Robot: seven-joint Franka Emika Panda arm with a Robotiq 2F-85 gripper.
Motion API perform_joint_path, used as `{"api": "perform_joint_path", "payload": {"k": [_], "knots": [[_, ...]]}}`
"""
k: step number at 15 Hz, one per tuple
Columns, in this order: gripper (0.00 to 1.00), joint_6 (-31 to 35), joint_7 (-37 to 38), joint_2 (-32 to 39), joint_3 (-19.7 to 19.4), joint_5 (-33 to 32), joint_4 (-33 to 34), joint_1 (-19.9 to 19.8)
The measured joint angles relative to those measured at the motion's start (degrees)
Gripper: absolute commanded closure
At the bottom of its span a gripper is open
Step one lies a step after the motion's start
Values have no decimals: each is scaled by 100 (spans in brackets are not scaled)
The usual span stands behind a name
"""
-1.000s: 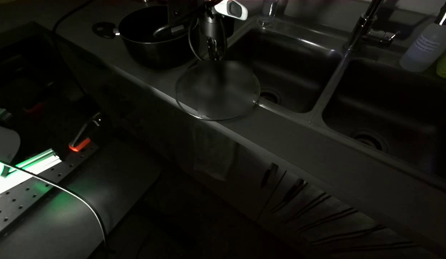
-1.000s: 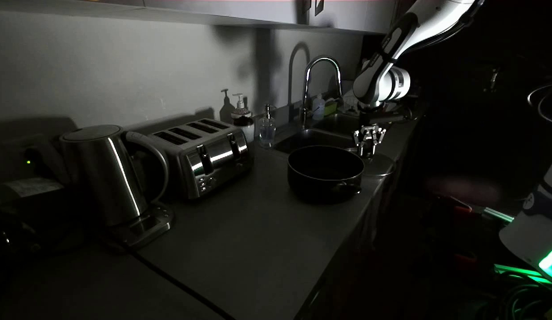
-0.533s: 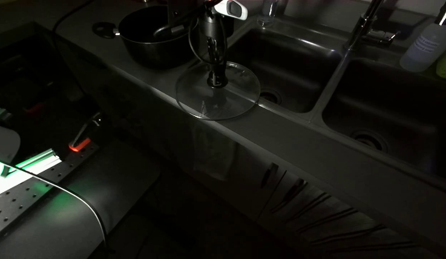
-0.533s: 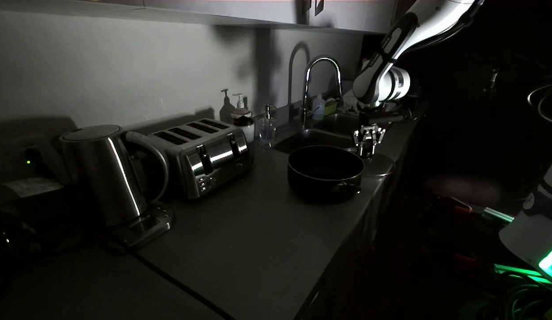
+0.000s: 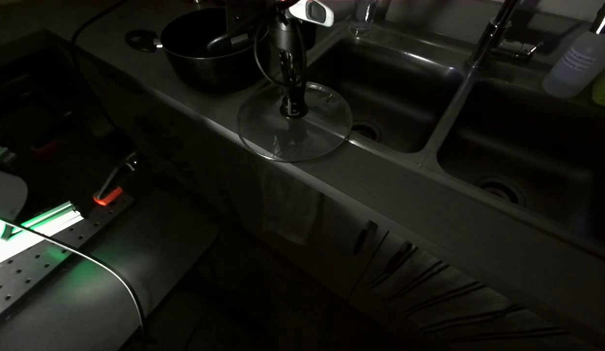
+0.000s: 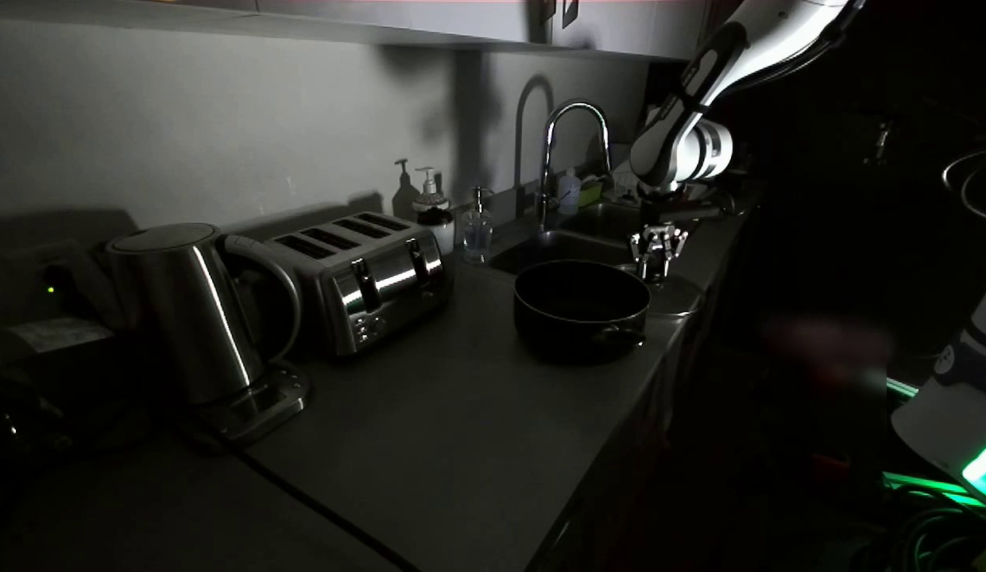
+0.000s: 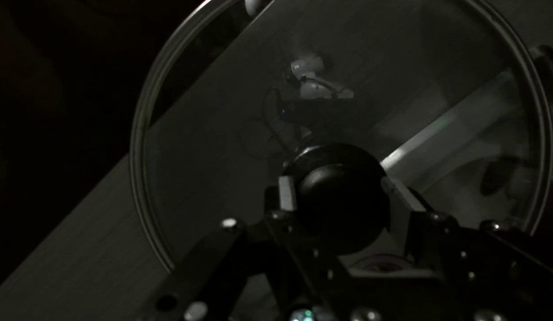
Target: Take the lid off the pot
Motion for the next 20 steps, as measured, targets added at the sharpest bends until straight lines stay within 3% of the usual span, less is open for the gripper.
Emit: {"api": "perform_joint_path", "payload": {"k": [3, 5, 7, 10, 20], "knots": [[75, 2, 0, -46, 13, 9, -76, 0], [26, 2, 0, -78, 26, 10, -127, 0], [20, 2, 0, -93, 37, 9, -160, 0], [2, 2, 0, -77, 81, 9, -263, 0], [0, 76, -6, -148, 175, 9, -436, 5]]}}
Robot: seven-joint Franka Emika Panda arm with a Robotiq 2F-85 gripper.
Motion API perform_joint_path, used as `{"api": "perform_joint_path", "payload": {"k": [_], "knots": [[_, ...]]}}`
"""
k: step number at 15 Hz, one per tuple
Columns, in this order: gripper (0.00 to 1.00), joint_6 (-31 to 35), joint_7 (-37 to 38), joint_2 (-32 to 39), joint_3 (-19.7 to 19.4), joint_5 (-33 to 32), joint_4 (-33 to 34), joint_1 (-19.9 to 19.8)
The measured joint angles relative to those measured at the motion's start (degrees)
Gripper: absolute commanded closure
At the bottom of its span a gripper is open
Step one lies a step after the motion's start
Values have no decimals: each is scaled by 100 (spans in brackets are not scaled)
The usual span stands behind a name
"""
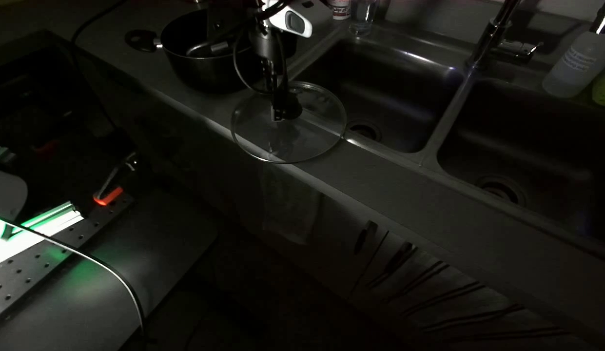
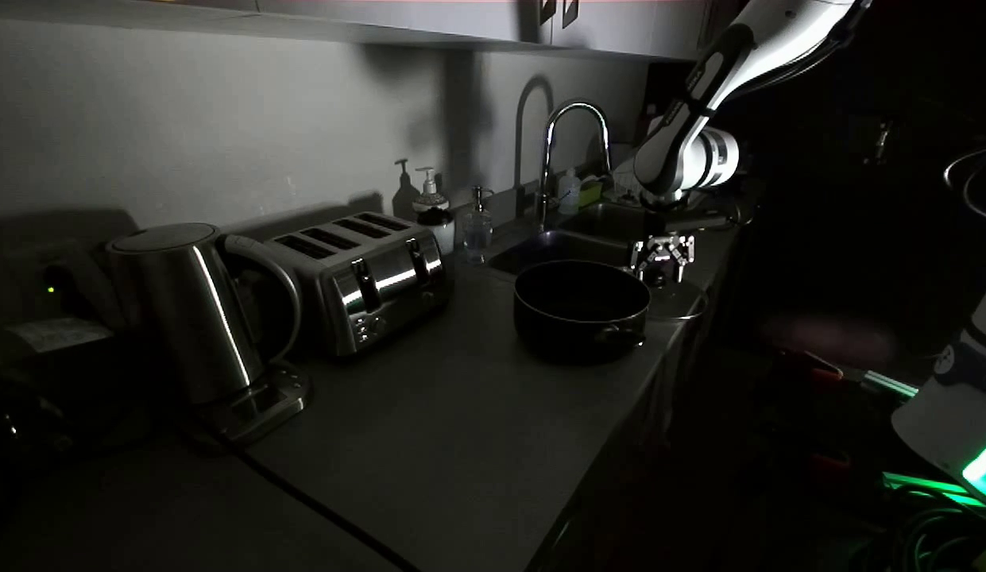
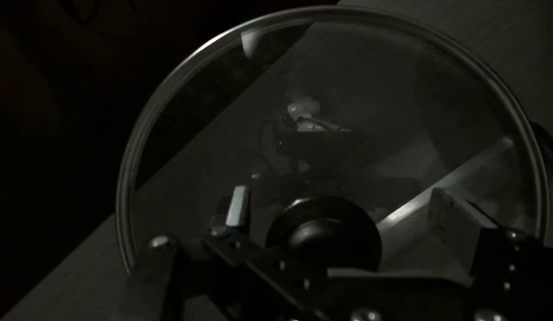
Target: Take the lid off the pot
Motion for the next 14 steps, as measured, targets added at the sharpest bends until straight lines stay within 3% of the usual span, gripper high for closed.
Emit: {"api": "perform_joint_path", "payload": {"k": [4, 14], "knots": [[0, 274, -65, -556, 42, -5, -347, 84], [0, 258, -479, -3097, 293, -352, -1926, 472]]}}
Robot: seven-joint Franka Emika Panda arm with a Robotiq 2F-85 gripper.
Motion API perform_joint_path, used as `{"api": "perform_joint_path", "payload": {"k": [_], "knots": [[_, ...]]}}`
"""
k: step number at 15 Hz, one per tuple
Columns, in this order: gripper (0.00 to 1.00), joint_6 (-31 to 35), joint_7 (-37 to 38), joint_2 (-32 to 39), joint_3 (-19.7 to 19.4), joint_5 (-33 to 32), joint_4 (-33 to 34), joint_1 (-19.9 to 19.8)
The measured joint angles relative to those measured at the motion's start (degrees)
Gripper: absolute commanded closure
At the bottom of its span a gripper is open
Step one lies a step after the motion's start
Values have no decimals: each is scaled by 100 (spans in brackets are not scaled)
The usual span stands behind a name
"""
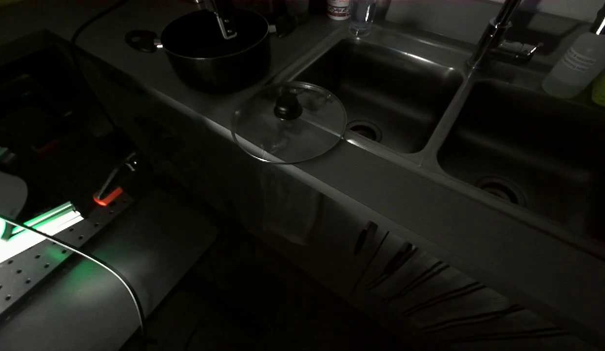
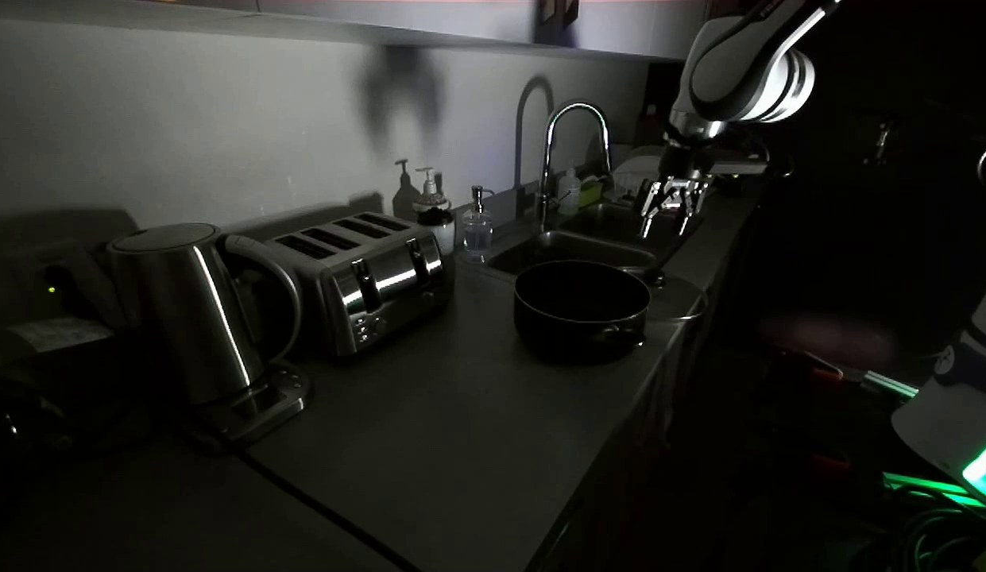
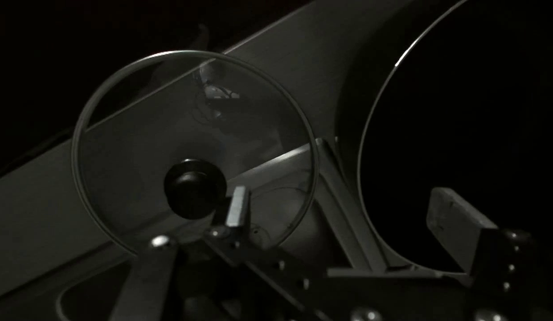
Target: Take the lid off the pot
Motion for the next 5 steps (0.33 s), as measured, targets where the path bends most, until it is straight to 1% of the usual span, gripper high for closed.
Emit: {"api": "perform_joint_path", "payload": {"k": [5], "knots": [[0, -500, -782, -917, 221, -34, -474, 264]]}}
